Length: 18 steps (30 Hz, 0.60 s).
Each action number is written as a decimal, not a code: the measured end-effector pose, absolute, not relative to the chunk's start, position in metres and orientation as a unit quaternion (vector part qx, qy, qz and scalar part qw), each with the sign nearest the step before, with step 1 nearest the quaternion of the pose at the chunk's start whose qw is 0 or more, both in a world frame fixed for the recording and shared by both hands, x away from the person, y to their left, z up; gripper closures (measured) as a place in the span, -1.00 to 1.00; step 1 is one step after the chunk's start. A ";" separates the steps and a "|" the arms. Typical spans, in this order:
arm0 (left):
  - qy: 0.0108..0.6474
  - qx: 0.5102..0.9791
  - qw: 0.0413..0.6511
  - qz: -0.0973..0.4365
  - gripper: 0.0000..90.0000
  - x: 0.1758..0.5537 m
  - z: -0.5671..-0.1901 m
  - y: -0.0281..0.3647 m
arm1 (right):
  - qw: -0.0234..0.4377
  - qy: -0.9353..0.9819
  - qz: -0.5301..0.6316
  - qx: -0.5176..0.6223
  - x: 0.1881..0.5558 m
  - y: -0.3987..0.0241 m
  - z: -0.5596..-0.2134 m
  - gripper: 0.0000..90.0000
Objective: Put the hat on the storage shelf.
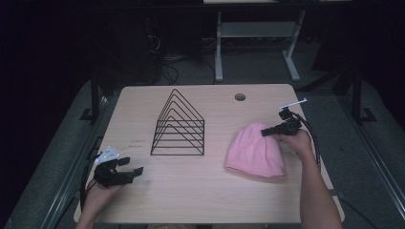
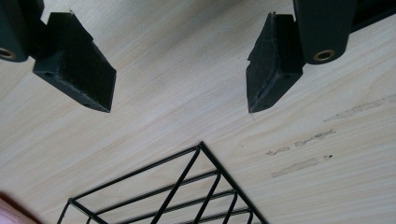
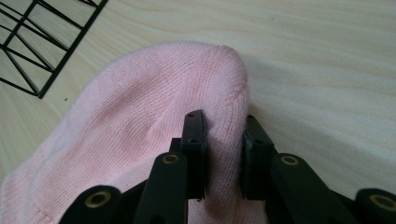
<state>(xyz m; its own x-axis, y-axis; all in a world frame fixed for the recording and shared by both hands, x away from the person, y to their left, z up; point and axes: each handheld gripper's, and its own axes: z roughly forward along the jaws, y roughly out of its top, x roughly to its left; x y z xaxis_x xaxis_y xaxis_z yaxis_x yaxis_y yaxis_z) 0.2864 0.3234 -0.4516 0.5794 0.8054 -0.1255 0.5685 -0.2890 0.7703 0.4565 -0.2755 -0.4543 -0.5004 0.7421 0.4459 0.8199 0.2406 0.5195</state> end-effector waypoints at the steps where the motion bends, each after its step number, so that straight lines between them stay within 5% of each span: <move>1: 0.435 0.790 0.408 0.145 -0.47 0.286 -0.451 0.323 | 0.051 -0.785 -0.368 -0.495 0.455 -0.275 -0.452 0.67; 18: 0.433 0.789 0.412 0.145 -0.47 0.285 -0.450 0.321 | 0.023 -0.779 -0.432 -0.454 0.427 -0.275 -0.404 0.69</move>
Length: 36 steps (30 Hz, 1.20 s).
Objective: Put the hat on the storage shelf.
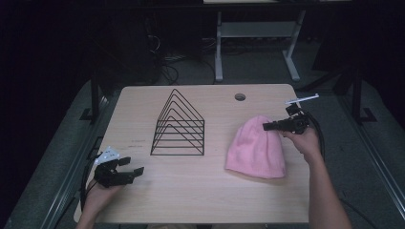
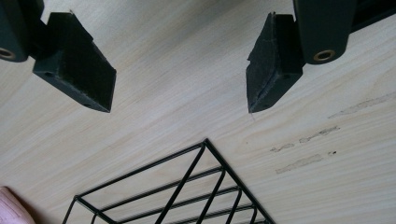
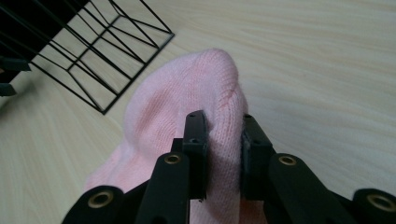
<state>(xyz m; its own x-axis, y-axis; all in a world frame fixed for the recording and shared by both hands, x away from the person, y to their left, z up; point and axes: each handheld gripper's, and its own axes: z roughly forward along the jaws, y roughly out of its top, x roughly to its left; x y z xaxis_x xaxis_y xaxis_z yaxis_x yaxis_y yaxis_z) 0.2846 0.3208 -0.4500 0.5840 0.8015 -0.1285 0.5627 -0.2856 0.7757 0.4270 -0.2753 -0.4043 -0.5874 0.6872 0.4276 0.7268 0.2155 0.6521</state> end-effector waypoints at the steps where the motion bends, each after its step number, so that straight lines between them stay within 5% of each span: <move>1: 0.432 0.789 0.413 0.145 -0.47 0.285 -0.450 0.321 | 0.021 -0.780 -0.435 -0.450 0.425 -0.275 -0.402 0.69; 36: 0.420 0.791 0.426 0.127 -0.47 0.285 -0.447 0.318 | -0.055 -0.784 -0.476 -0.394 0.380 -0.284 -0.309 0.71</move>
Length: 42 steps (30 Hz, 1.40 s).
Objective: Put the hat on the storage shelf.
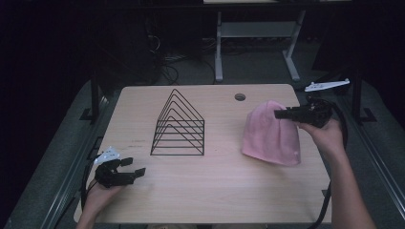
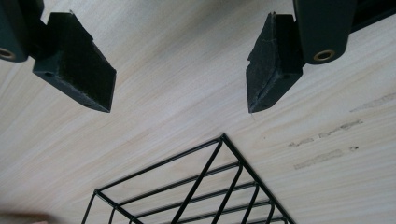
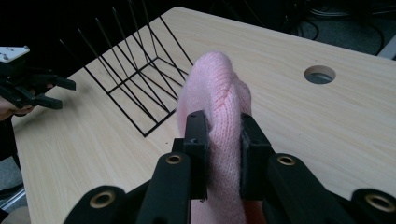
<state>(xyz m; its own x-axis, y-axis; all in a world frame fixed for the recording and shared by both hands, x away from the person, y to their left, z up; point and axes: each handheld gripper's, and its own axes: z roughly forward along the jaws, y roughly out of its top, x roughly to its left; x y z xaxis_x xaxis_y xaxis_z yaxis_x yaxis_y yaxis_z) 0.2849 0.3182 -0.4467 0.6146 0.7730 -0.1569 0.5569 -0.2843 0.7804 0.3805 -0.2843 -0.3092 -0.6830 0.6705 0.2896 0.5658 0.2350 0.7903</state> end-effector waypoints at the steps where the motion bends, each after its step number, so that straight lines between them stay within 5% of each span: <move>1: 0.421 0.790 0.428 0.126 -0.47 0.285 -0.446 0.317 | 0.055 0.785 0.476 0.394 0.380 -0.285 -0.307 0.71; 20: 0.381 0.802 0.449 0.103 -0.45 0.287 -0.416 0.304 | 0.076 0.785 0.492 0.369 0.378 -0.289 -0.277 0.70; 42: 0.250 0.836 0.480 0.097 -0.45 0.299 -0.323 0.250 | 0.087 0.787 0.506 0.343 0.365 -0.283 -0.242 0.70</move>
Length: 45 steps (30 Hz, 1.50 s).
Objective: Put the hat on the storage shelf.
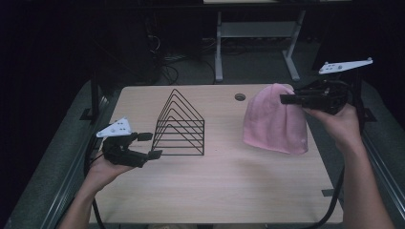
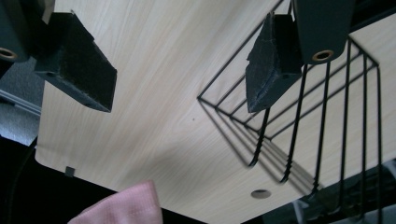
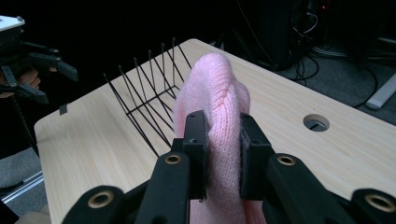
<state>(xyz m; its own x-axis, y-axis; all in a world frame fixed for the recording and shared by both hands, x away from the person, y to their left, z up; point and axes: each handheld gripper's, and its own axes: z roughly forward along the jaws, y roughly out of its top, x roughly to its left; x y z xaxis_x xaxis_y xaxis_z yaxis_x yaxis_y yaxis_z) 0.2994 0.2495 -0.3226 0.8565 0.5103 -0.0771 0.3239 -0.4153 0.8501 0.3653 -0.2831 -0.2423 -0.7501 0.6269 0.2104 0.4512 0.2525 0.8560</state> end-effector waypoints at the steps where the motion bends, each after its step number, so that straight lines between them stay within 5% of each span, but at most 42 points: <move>1: 0.245 0.837 0.479 0.098 -0.45 0.300 -0.320 0.246 | 0.087 0.787 0.507 0.341 0.365 -0.283 -0.241 0.70; 45: 0.160 0.858 0.488 0.034 -0.45 0.359 -0.267 0.139 | 0.094 0.796 0.537 0.263 0.351 -0.239 -0.178 0.69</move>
